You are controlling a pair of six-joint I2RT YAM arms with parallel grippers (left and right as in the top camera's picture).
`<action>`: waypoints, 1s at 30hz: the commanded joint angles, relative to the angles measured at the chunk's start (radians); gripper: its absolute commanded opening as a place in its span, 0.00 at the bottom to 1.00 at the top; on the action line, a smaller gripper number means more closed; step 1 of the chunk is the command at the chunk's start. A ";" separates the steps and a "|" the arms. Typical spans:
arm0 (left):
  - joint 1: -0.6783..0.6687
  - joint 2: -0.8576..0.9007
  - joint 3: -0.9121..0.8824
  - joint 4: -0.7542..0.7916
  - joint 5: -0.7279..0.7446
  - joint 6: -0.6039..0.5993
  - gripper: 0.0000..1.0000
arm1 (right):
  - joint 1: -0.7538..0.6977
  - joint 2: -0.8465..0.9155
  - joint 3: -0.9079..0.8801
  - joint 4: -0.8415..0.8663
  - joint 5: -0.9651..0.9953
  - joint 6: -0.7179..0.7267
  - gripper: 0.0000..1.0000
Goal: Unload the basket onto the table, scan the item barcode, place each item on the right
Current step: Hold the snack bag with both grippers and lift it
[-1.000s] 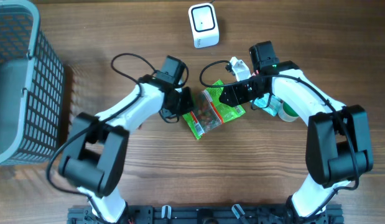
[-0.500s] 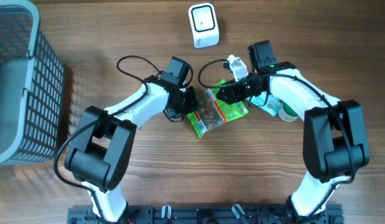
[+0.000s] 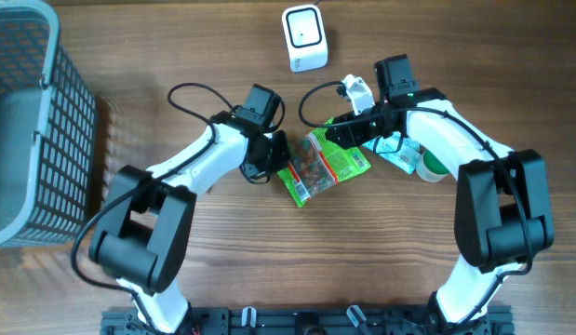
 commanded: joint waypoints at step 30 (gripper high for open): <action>-0.070 0.099 -0.081 0.089 -0.077 -0.025 0.06 | -0.003 0.074 -0.059 -0.118 -0.252 0.012 0.61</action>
